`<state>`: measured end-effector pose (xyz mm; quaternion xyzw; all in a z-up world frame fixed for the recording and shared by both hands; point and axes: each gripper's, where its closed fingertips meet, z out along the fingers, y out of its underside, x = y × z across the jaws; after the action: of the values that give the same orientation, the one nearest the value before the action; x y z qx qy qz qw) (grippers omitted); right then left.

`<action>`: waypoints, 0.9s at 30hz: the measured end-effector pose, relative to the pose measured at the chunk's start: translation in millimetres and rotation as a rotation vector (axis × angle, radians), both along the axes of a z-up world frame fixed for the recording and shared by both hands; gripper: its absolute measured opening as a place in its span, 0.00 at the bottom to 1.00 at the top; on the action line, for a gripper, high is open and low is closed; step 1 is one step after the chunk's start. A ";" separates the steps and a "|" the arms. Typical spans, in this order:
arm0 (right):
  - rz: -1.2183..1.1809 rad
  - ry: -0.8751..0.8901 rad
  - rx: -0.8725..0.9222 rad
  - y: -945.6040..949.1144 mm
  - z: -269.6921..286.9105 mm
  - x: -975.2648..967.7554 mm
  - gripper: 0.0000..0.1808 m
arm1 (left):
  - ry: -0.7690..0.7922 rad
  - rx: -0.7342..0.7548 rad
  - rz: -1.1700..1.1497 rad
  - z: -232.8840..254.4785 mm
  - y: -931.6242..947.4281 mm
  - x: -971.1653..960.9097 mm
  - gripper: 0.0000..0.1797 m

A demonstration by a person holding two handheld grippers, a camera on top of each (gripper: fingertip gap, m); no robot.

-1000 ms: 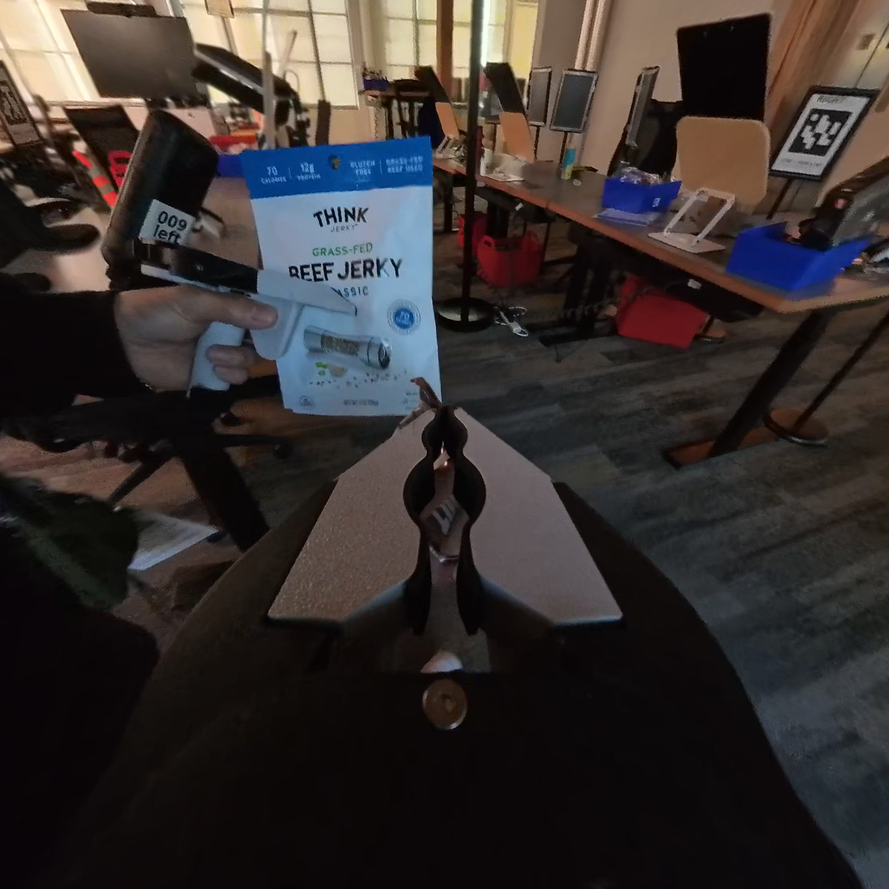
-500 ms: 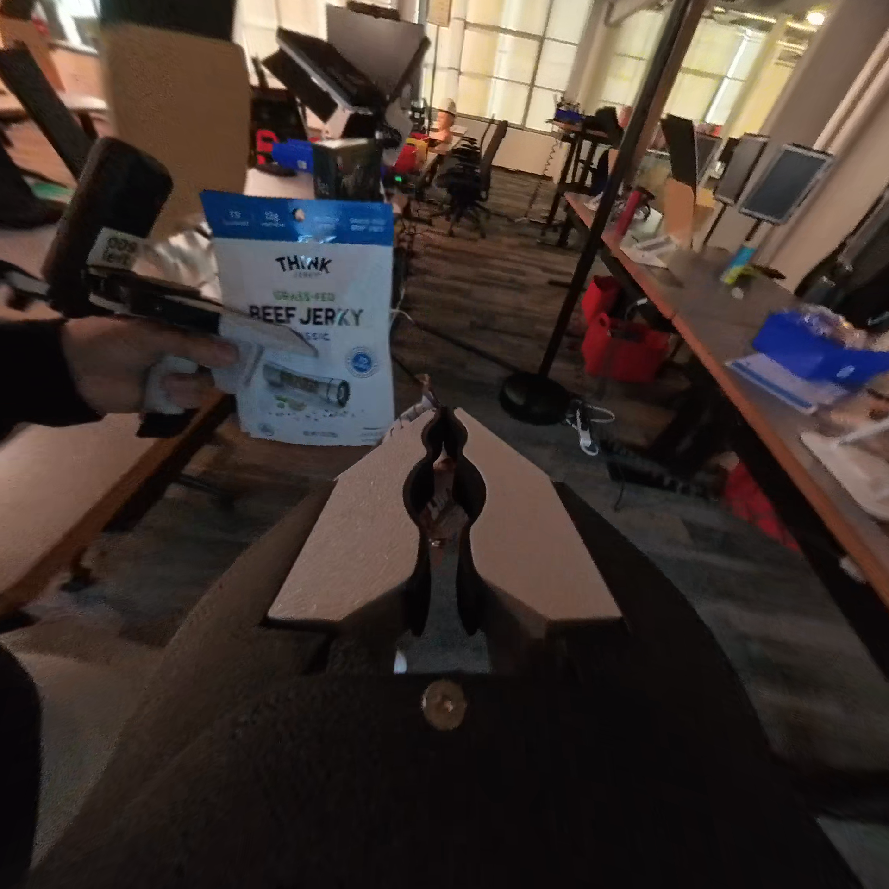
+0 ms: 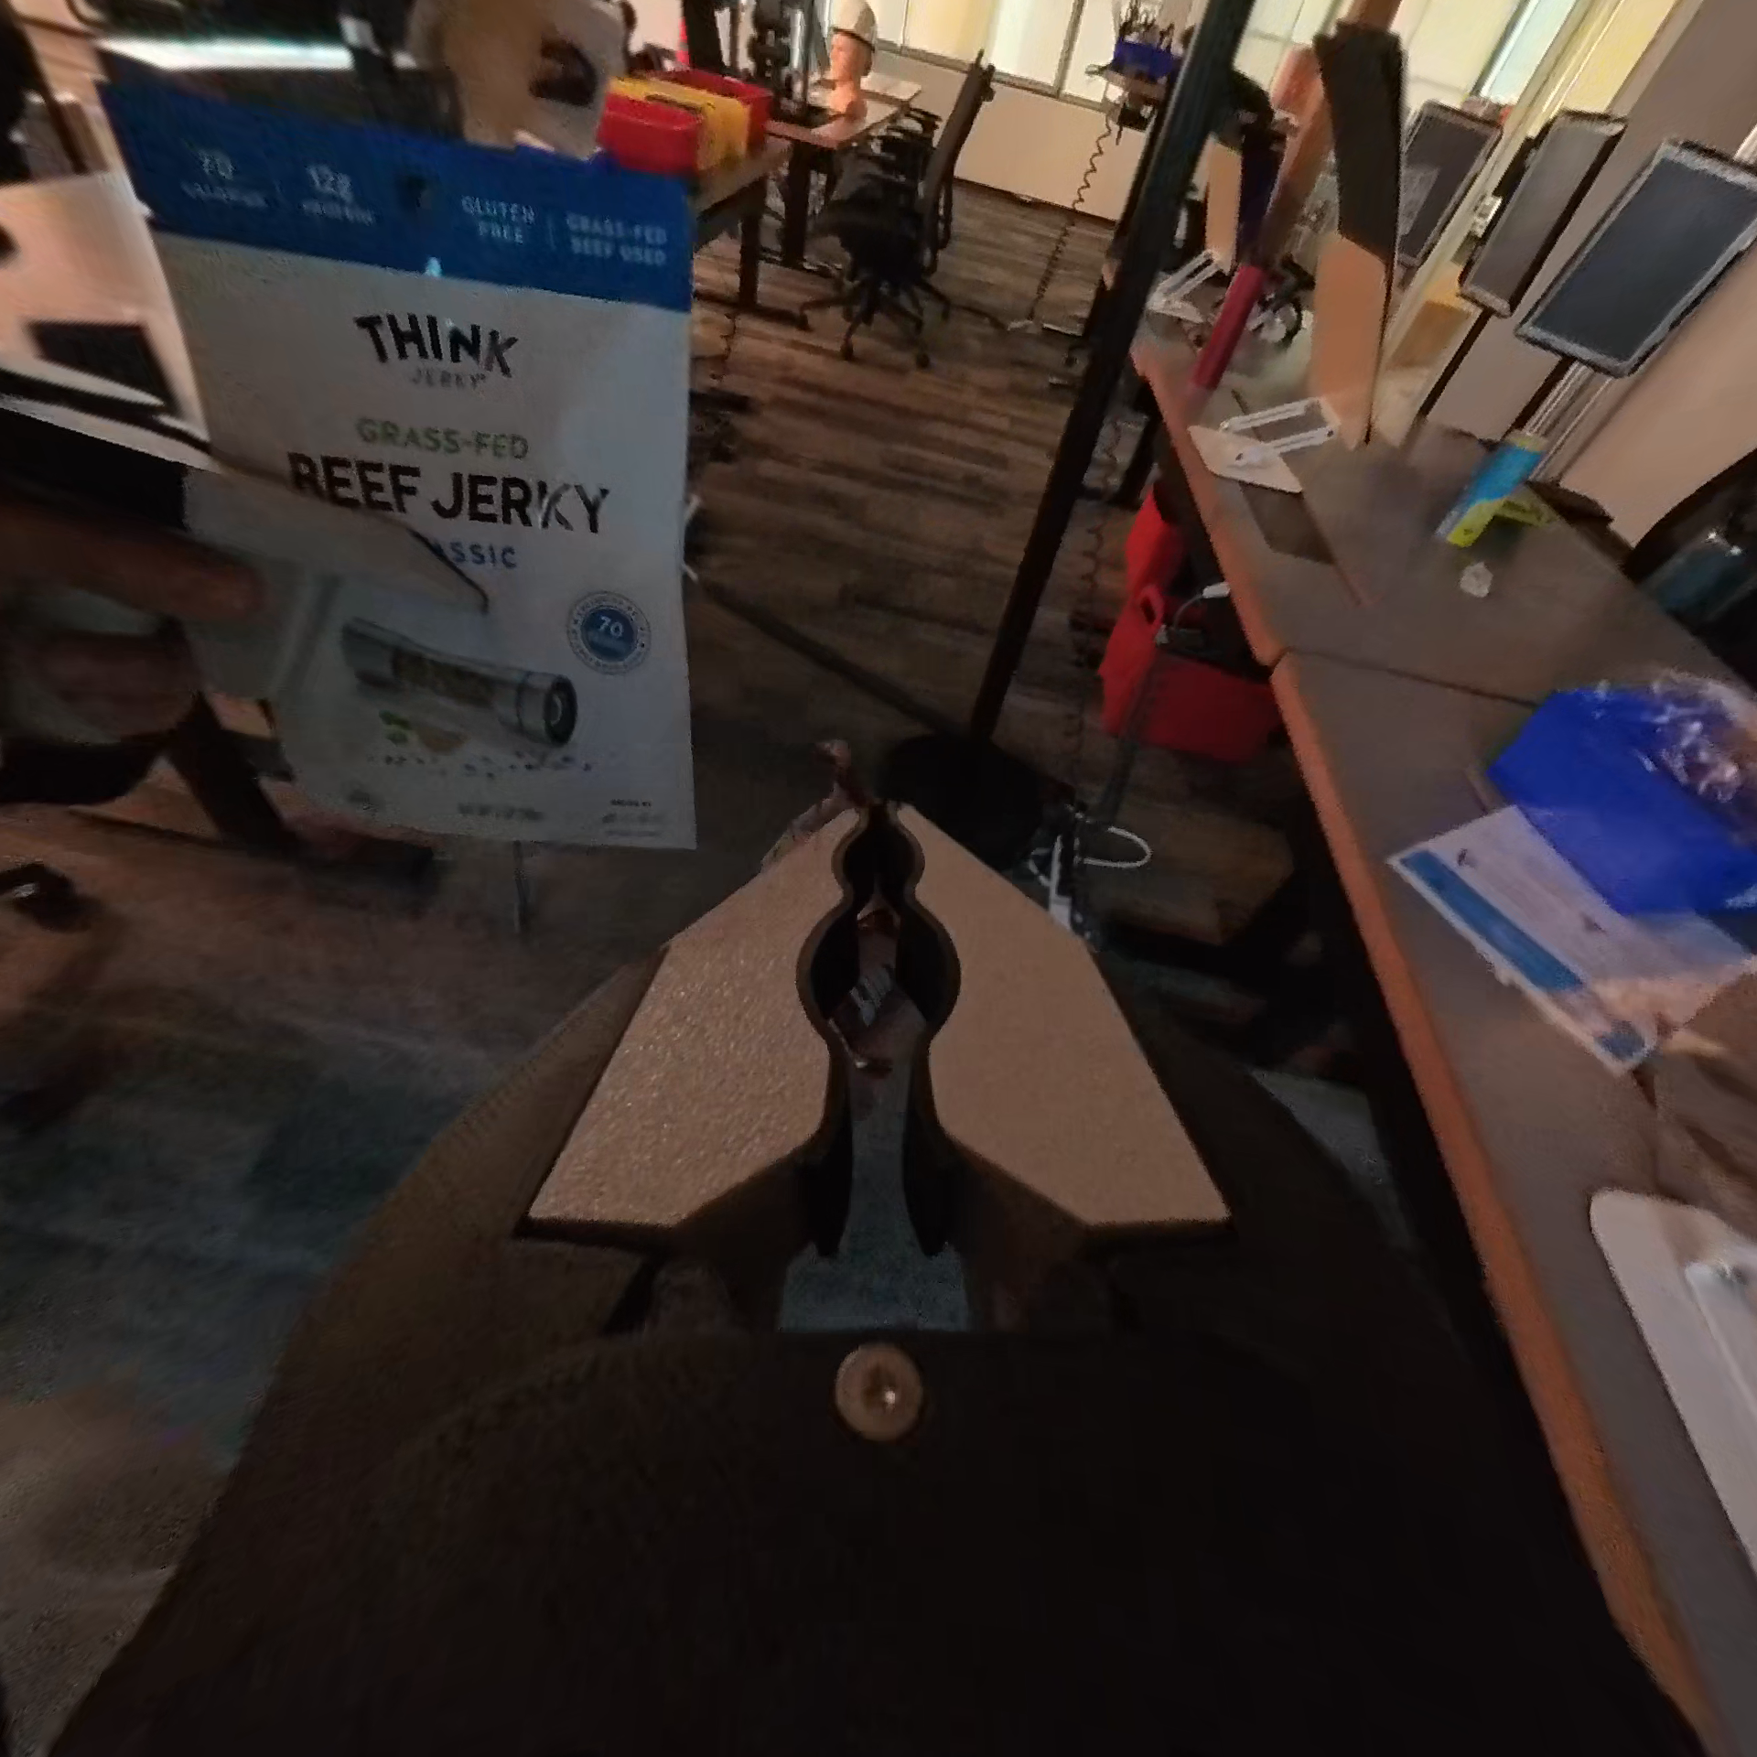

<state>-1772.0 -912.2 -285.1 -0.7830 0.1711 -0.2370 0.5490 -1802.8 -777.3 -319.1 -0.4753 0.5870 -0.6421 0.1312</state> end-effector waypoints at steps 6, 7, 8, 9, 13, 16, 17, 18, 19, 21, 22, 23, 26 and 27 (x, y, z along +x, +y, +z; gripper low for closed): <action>0.105 -0.070 -0.008 87.9 -11.1 191.7 0.00 | -0.065 0.151 0.025 7.3 77.7 164.6 0.11; 0.120 -0.072 0.012 102.7 -11.3 222.1 0.00 | -0.061 0.160 0.050 6.7 96.1 190.8 0.11; 0.131 -0.056 0.031 118.4 -12.5 254.8 0.00 | -0.052 0.165 0.079 6.8 115.4 216.0 0.11; 0.131 -0.042 0.048 133.5 -13.5 288.8 0.00 | -0.045 0.166 0.105 8.2 134.3 239.5 0.11; 0.090 0.049 0.084 187.8 -13.4 414.1 0.00 | 0.000 0.055 0.143 28.0 193.8 321.5 0.11; 0.053 0.022 0.055 221.7 -2.1 496.7 0.00 | 0.002 0.095 0.136 27.6 231.5 390.3 0.11; 0.036 0.005 0.046 231.0 -0.2 525.3 0.00 | 0.017 0.104 0.135 20.2 243.6 416.7 0.11; 0.020 0.003 0.045 239.0 0.7 553.6 0.00 | 0.034 0.096 0.132 12.3 254.3 444.0 0.11; -0.002 0.002 0.047 245.8 1.1 582.5 0.00 | 0.049 0.077 0.118 5.4 263.6 472.9 0.11; -0.042 0.008 0.047 258.6 0.8 636.5 0.00 | 0.071 0.021 0.064 -2.1 274.3 530.6 0.11; -0.057 0.002 0.048 264.5 2.4 662.4 0.00 | 0.075 0.017 0.027 -4.7 277.4 558.7 0.11; -0.073 -0.002 0.043 270.2 2.2 688.1 0.00 | 0.078 0.039 -0.008 -9.4 281.1 589.4 0.11; -0.142 0.057 -0.015 280.7 -10.6 758.8 0.00 | 0.116 0.078 -0.088 -21.6 290.4 678.1 0.11; -0.172 0.060 -0.024 282.7 -10.9 781.2 0.00 | 0.132 0.076 -0.110 -22.7 292.0 706.5 0.11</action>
<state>-990.8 -629.5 -295.9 -0.7785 0.2512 -0.2620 0.5120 -1096.2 -485.3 -341.8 -0.4781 0.6436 -0.5930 0.0747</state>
